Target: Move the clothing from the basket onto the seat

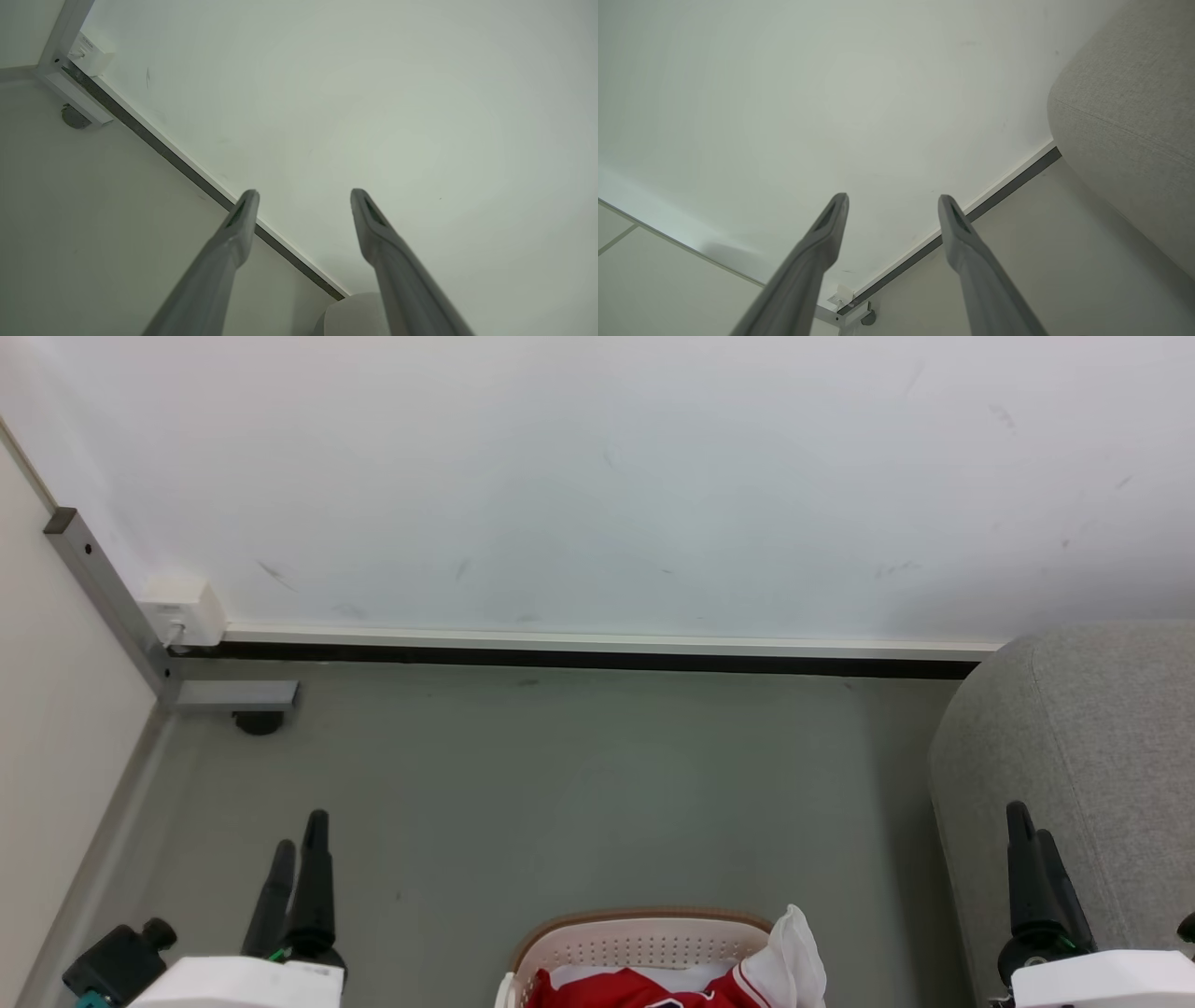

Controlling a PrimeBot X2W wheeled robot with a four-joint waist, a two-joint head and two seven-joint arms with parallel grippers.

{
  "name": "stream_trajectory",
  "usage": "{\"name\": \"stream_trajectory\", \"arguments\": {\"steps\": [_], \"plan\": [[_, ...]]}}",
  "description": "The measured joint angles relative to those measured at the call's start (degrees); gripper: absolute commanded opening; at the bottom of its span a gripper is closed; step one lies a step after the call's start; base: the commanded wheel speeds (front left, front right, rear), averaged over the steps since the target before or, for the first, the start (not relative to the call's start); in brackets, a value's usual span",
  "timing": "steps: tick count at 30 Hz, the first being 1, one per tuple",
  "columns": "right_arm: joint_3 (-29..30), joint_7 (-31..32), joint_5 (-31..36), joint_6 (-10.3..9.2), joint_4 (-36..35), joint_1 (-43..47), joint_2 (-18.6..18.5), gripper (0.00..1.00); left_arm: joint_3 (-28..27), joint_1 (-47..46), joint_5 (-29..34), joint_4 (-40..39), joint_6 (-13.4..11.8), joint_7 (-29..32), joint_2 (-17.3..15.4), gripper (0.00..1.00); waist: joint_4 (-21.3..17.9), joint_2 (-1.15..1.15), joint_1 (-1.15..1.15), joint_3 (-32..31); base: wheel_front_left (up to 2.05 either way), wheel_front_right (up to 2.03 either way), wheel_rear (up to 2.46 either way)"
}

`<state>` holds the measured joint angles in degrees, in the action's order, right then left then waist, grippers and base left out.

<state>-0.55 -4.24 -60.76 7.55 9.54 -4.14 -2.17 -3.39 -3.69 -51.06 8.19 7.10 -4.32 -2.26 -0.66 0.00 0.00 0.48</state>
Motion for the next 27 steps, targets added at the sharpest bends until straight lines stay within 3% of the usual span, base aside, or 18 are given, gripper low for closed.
{"name": "stream_trajectory", "arguments": {"steps": [16, 27], "plan": [[-1.58, -2.89, 22.95, 0.00, 1.69, -0.53, -0.10, 1.00, 2.63, 0.09, 17.45, -0.19, -1.79, -2.82, -0.22, 1.00, -0.28, 0.00, 0.00, 0.18, 0.00, 0.00, 0.00], [-2.25, -4.46, 33.22, 0.00, 2.86, -1.02, -0.18, 1.00, 4.86, 0.11, 25.18, 0.38, -3.15, -4.35, -1.11, 1.00, -0.32, 0.00, 0.00, 0.13, 0.00, 0.00, 0.00]]}}
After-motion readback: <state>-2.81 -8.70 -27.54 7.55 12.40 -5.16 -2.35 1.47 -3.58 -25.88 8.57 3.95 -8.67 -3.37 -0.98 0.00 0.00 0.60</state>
